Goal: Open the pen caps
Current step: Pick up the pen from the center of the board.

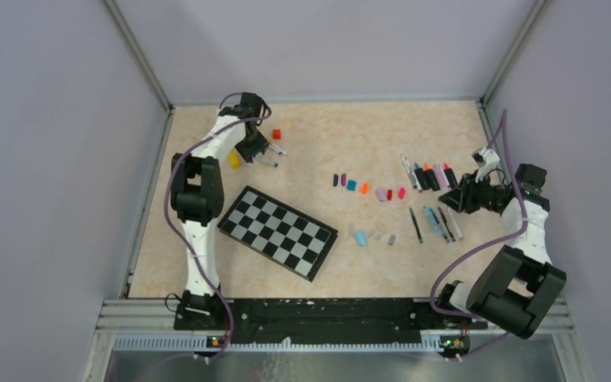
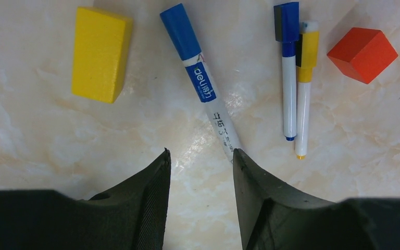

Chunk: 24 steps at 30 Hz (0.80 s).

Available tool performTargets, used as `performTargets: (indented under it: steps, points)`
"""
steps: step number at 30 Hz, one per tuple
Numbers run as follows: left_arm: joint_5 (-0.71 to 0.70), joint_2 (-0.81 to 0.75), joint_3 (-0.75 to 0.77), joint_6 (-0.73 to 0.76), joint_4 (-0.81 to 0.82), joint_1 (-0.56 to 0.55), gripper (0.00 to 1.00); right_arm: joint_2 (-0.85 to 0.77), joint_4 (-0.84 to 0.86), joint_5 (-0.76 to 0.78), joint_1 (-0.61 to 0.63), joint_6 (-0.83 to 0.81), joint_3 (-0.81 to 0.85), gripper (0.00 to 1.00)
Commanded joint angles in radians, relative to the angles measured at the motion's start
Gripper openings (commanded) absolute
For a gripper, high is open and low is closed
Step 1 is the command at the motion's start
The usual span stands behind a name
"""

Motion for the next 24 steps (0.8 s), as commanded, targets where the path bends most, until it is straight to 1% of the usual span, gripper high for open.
performTargets:
  steps: [1,8,15,20,24]
  points:
    - [0.001,0.042,0.064,0.000,0.010,-0.003,0.52,-0.008,0.006,-0.013,-0.006,-0.028,0.008,0.31]
    - [0.015,0.116,0.165,0.002,-0.018,-0.002,0.52,-0.010,0.003,-0.013,-0.006,-0.031,0.008,0.31]
    - [0.007,0.156,0.184,-0.001,-0.022,-0.002,0.50,-0.012,0.000,-0.012,-0.006,-0.034,0.009,0.31]
    - [0.003,0.165,0.178,0.012,-0.031,0.000,0.42,-0.013,-0.002,-0.010,-0.005,-0.035,0.011,0.31]
    - [-0.003,0.162,0.167,0.033,-0.029,0.000,0.38,-0.015,-0.003,-0.010,-0.006,-0.035,0.011,0.31]
